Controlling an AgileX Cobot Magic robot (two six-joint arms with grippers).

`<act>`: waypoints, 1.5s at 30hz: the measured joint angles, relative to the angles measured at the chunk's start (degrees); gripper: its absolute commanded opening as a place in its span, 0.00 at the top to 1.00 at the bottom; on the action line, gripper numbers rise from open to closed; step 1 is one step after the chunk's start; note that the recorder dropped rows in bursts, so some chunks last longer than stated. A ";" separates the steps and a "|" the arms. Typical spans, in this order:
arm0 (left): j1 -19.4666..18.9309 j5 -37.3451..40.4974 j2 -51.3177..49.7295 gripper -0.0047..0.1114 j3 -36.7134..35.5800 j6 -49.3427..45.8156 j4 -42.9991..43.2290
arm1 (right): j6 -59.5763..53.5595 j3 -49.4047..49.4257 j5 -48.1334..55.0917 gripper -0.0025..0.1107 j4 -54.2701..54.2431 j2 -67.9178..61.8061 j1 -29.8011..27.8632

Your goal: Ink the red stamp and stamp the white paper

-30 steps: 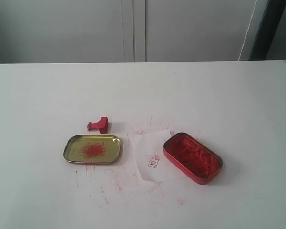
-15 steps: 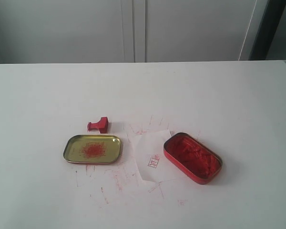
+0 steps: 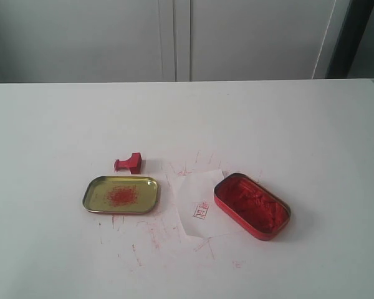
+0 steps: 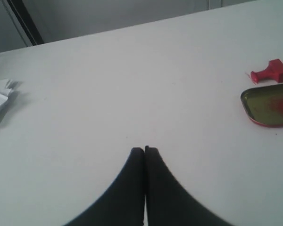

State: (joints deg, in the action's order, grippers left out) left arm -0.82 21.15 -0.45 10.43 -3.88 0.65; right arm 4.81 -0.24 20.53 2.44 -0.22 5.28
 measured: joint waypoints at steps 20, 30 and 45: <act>0.00 -4.57 0.23 0.96 -9.38 7.26 0.23 | 0.00 0.00 0.00 0.98 0.00 0.00 0.00; 0.00 -5.86 0.23 0.96 -10.15 7.76 0.35 | 0.00 0.00 0.00 0.98 0.00 0.00 0.00; 0.00 -6.05 0.23 0.96 -10.15 7.76 0.35 | 0.00 0.00 0.00 0.98 0.00 0.00 0.00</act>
